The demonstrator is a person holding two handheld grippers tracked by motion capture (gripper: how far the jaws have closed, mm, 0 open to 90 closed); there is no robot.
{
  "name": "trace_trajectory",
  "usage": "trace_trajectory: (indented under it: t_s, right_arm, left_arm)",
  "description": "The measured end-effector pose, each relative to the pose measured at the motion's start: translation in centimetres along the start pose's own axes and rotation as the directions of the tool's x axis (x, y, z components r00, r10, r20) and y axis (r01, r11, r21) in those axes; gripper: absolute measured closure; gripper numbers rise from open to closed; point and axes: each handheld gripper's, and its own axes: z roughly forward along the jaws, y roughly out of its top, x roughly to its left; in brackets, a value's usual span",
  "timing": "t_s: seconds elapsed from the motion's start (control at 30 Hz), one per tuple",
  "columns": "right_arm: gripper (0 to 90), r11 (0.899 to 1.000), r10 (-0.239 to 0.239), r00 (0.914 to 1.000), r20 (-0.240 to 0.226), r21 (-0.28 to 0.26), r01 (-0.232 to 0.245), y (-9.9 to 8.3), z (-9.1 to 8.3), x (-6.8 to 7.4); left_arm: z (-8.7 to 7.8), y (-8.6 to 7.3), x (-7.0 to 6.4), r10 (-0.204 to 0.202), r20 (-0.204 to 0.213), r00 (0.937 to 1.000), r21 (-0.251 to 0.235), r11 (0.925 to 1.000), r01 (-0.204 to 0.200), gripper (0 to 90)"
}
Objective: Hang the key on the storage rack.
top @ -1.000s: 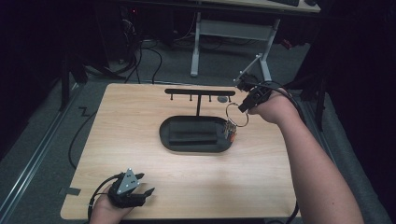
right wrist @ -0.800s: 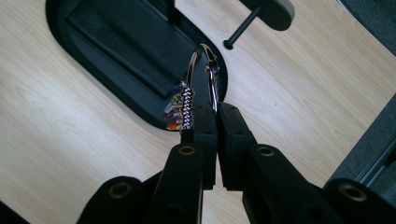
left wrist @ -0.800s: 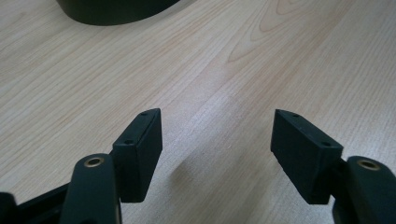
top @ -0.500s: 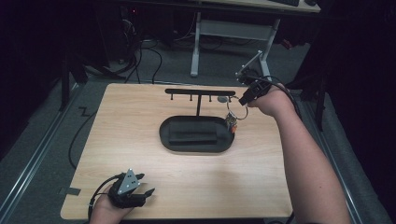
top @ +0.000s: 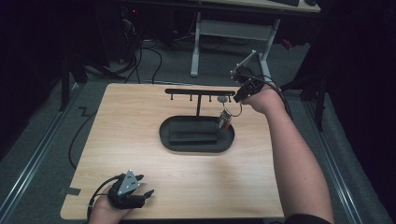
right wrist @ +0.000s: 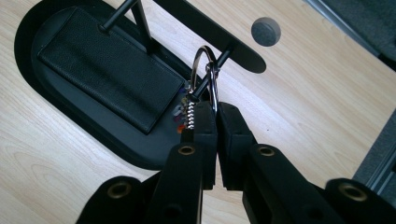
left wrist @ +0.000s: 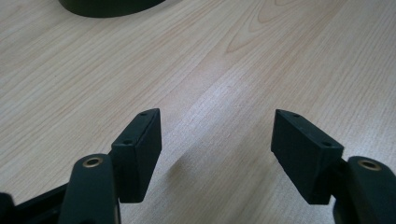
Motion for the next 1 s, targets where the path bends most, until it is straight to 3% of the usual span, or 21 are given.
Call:
trace_trajectory:
  t_s: [0.4, 0.5, 0.6, 0.77, 1.0]
  right_arm:
    - [86.3, 1.000, 0.017, 0.9998, 0.005, -0.020, -0.017, 0.0, 1.2, -0.4]
    - [82.6, 0.999, 0.034, 0.9994, 0.003, -0.017, -0.034, 0.0, 1.5, -0.3]
    - [79.9, 0.999, 0.019, 0.9998, -0.003, -0.046, -0.019, -0.1, 1.7, -0.3]
    - [70.5, 0.996, 0.028, 0.9995, 0.011, -0.087, -0.027, -0.7, 1.3, -0.1]
    - [48.5, 0.985, 0.038, 0.9988, 0.033, -0.171, -0.032, -2.4, 0.7, 0.6]
  left_arm:
    - [0.3, 0.1, -0.1, 0.009, 0.006, 0.9999, -0.001, 1.0000, -0.009, 33.9]
    - [0.4, 0.2, -0.1, 0.011, 0.003, 0.9999, 0.004, 0.9999, -0.011, 34.0]
    - [0.4, 0.4, 0.0, 0.011, 0.002, 0.9999, 0.014, 0.9998, -0.011, 34.1]
    - [0.5, 0.6, 0.1, 0.010, -0.004, 0.9999, 0.000, 0.9999, -0.010, 34.1]
    - [0.7, 0.7, 0.1, 0.010, 0.004, 0.9999, 0.007, 0.9999, -0.010, 34.0]
